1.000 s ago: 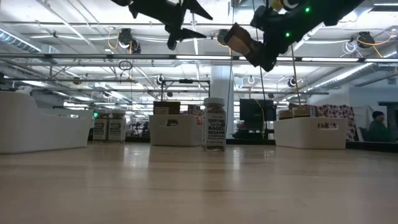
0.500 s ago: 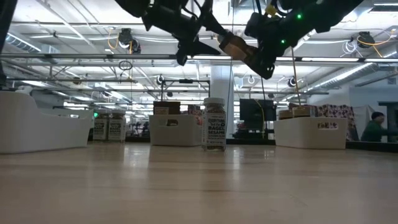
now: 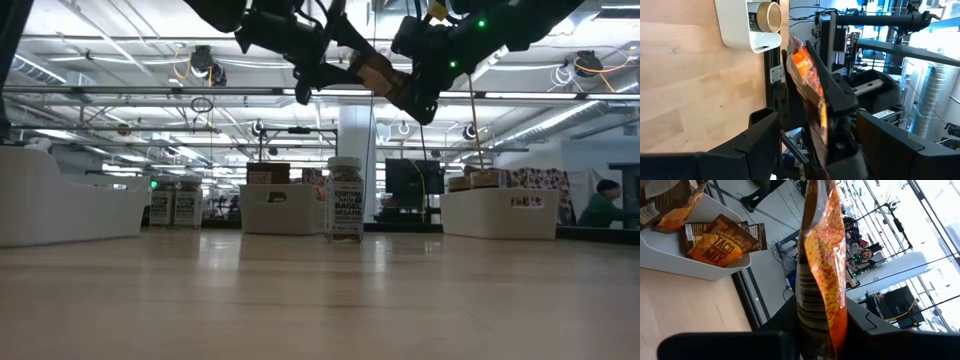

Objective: Sort spices by type
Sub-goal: Put the orange spice pack on the gray bin

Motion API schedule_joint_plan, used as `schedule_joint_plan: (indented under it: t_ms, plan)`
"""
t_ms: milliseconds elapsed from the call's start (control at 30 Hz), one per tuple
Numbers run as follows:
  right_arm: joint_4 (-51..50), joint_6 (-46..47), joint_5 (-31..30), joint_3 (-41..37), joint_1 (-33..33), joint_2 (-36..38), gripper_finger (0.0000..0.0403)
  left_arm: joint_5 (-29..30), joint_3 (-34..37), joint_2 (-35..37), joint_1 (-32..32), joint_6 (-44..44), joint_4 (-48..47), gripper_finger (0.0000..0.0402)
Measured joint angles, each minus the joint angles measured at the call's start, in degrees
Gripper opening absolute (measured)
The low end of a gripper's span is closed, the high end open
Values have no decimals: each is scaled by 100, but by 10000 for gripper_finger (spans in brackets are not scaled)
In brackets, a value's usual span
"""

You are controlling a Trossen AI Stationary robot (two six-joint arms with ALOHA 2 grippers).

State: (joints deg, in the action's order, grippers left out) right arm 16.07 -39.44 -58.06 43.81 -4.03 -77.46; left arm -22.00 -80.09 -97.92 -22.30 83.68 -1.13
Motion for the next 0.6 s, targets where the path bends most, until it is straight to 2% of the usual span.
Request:
schedule_joint_plan:
  t_ms: [233,400,600]
  plan:
    - [49,50,140,0,0,-27,70,-73,4,-268,48,291,525,262]
    - [47,78,-45,0,-2,-27,70,-113,4,-327,74,299,654,261]
    - [43,102,-46,0,0,-27,70,-111,4,-327,70,282,678,217]
